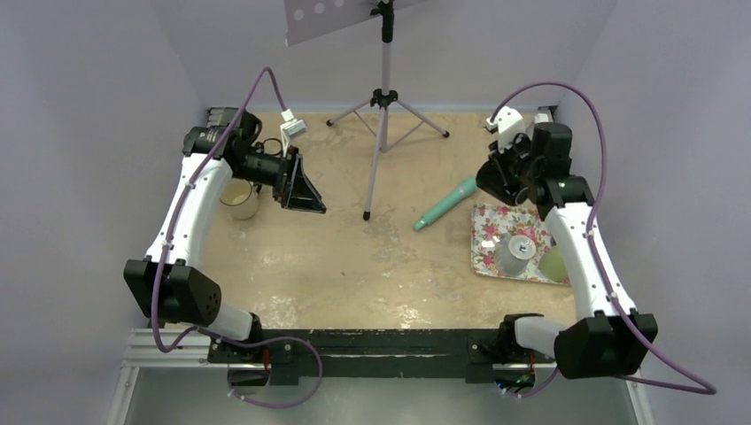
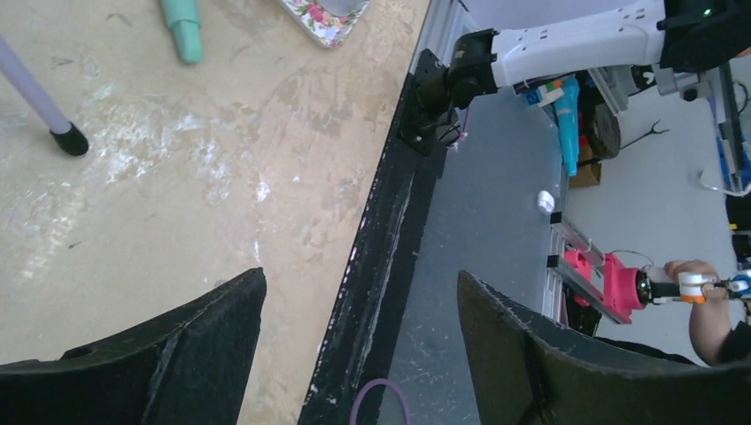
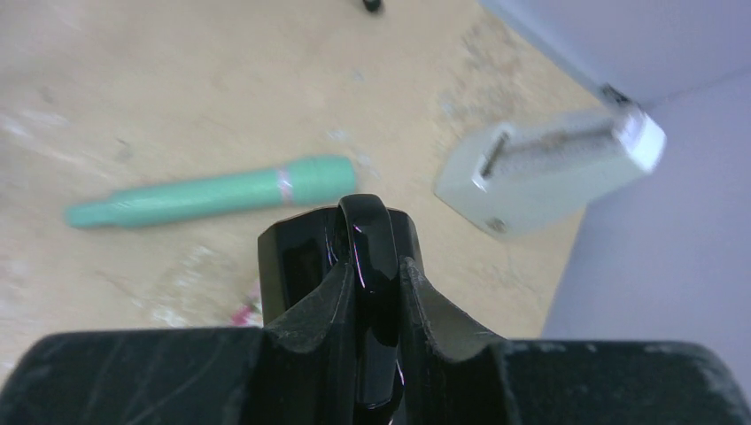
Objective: Turn the mug right side up
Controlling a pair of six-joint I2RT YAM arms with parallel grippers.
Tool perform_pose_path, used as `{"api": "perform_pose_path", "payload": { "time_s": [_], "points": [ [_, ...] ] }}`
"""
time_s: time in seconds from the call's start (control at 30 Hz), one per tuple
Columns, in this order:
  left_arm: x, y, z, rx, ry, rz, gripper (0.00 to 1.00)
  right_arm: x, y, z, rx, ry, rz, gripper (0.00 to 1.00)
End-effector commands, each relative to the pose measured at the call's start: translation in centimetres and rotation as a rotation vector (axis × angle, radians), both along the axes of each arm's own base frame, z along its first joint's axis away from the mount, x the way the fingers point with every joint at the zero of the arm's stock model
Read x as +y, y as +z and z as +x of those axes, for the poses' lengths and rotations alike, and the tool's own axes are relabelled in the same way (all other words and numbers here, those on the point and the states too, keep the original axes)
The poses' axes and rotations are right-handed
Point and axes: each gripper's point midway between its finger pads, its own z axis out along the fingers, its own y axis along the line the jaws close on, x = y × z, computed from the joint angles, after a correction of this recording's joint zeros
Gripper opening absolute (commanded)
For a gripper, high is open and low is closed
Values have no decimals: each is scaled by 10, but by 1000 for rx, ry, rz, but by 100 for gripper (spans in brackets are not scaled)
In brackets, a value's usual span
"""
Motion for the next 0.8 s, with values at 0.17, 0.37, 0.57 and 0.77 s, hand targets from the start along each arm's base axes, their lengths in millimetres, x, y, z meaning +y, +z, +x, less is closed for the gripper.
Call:
{"api": "perform_pose_path", "payload": {
  "time_s": [0.17,0.37,0.57,0.77],
  "points": [
    [-25,32,12,-38,-10,-101,98,188,135,-35,-302,306,675,0],
    [-36,41,23,-82,1,-117,99,287,153,-70,-201,561,1049,0],
    [-43,29,17,-40,-27,-120,95,335,167,-79,-153,686,1132,0],
    [-46,28,11,-23,-48,-141,84,354,170,-81,-129,750,1198,0]
  ]
}}
